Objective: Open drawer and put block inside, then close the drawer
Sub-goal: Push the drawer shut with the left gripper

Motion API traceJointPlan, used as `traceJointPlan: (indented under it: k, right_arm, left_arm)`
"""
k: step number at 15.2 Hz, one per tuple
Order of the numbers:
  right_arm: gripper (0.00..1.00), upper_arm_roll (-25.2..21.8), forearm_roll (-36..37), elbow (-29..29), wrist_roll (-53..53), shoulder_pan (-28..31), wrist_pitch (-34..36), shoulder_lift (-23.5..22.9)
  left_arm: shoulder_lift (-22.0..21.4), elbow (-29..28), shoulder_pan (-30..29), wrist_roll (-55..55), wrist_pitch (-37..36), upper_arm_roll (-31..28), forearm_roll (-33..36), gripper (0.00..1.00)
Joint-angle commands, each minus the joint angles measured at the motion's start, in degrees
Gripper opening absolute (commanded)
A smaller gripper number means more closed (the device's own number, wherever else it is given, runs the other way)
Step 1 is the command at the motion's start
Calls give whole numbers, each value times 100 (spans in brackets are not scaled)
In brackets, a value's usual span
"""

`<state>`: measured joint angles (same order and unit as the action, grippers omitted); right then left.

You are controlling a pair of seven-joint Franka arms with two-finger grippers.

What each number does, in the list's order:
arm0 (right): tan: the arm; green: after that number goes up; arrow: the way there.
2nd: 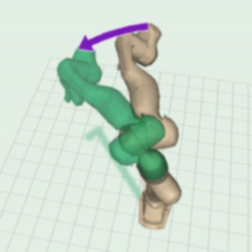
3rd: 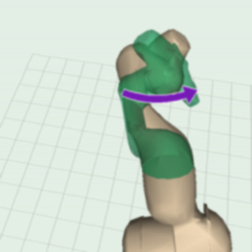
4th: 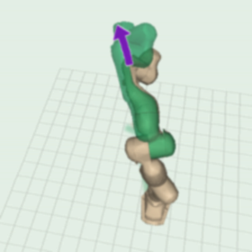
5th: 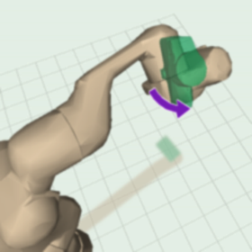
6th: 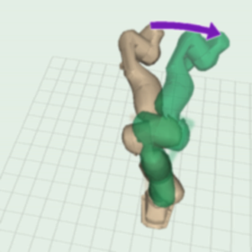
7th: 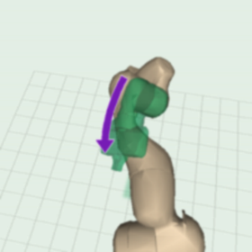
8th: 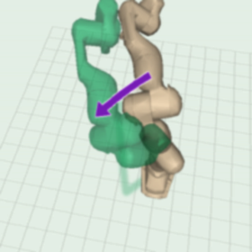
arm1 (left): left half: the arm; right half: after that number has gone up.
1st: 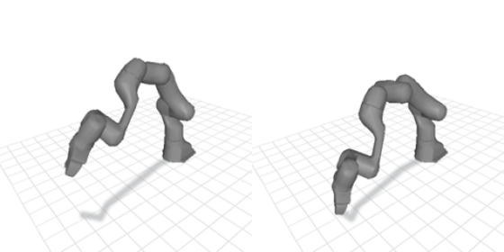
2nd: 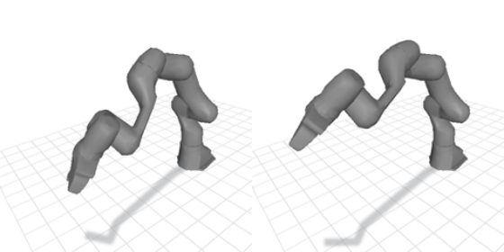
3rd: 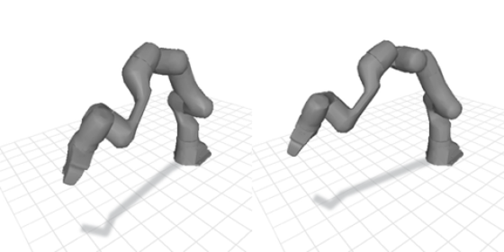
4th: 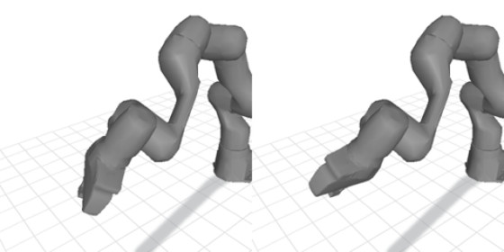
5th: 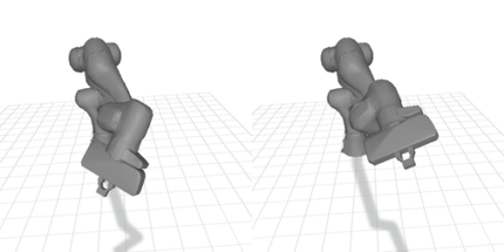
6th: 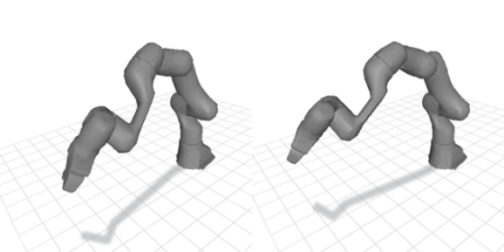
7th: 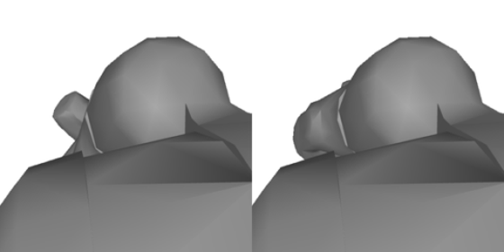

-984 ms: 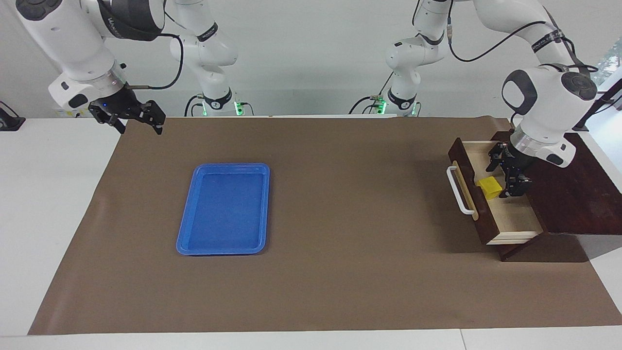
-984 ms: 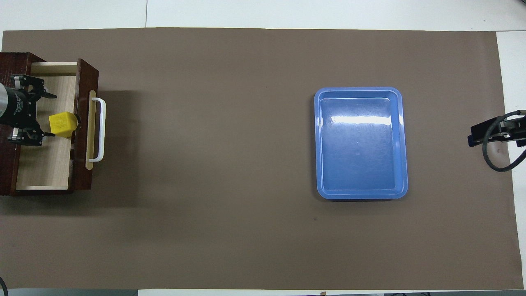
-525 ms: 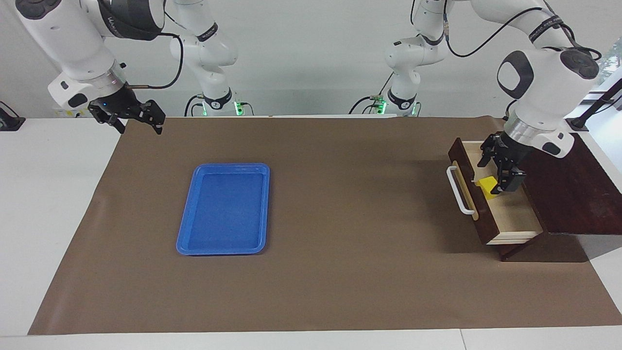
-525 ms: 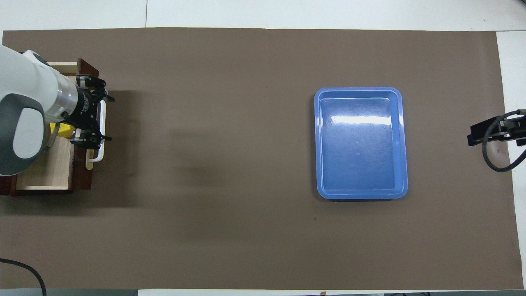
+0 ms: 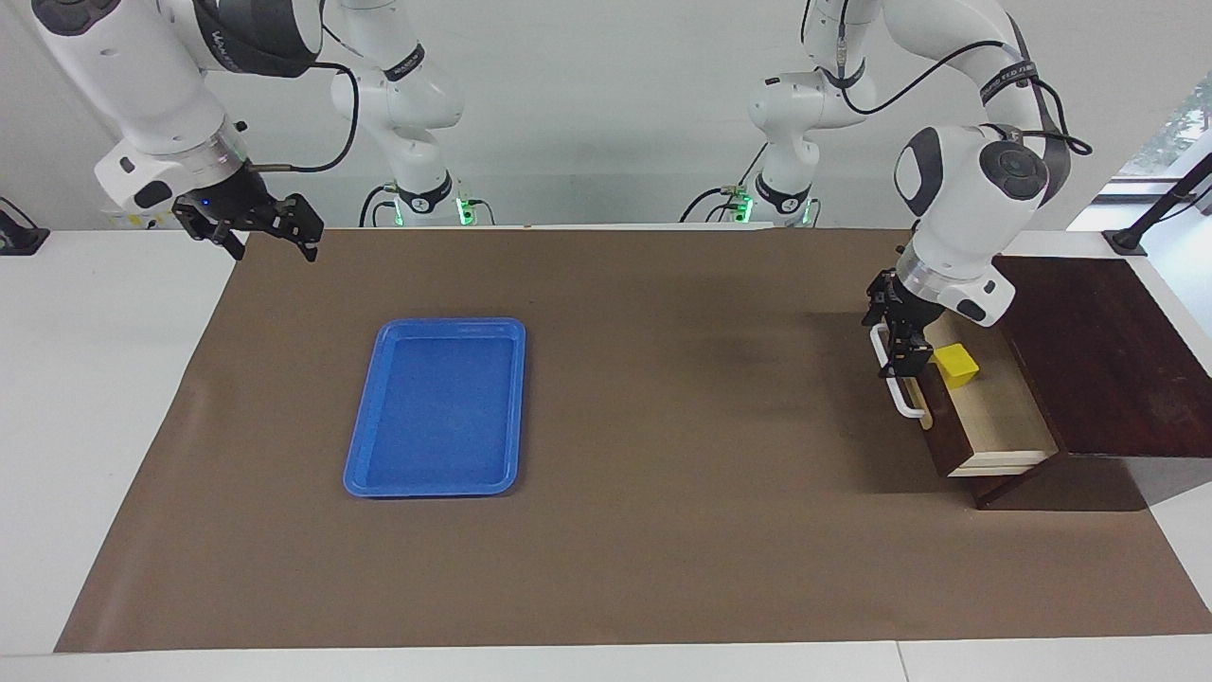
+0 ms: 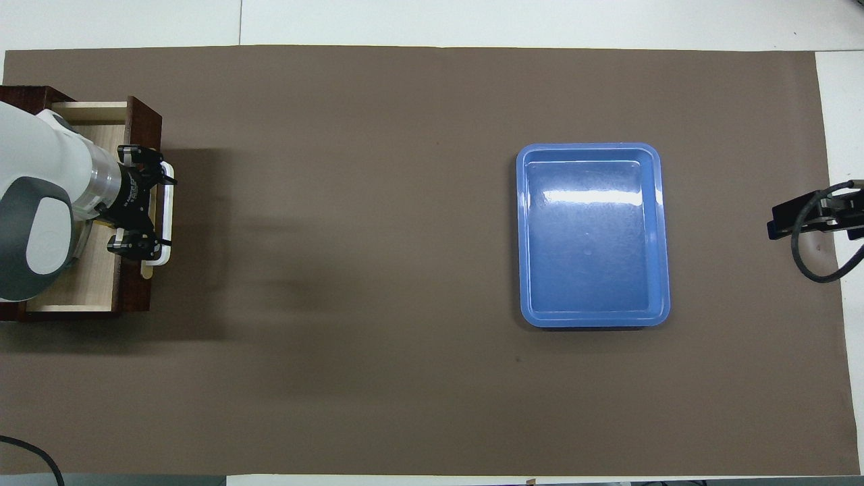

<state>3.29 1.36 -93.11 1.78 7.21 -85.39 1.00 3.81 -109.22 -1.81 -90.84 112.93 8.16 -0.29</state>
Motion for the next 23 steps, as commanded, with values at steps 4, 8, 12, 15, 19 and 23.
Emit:
traceJointPlan:
  k: [4,8,12,15,19,23]
  right_arm:
    - [100,76,31,12,-38,70,101,14]
    - [100,76,31,12,-38,61,101,14]
    - [100,76,31,12,-38,61,101,14]
    - [100,76,31,12,-38,61,101,14]
    - [100,76,31,12,-38,61,101,14]
    - [100,76,31,12,-38,61,101,14]
  left_arm:
    - [-188,-249,-434,522,361,11,73,100]
    - [-162,-240,-522,752,467,-7,73,100]
    - [-144,-188,-618,936,458,-16,274,100]
    - [-126,-144,-882,1235,458,-16,301,100]
    - [-118,-100,-979,1385,388,-16,819,100]
    - [-126,-117,-1208,1726,396,-25,899,100]
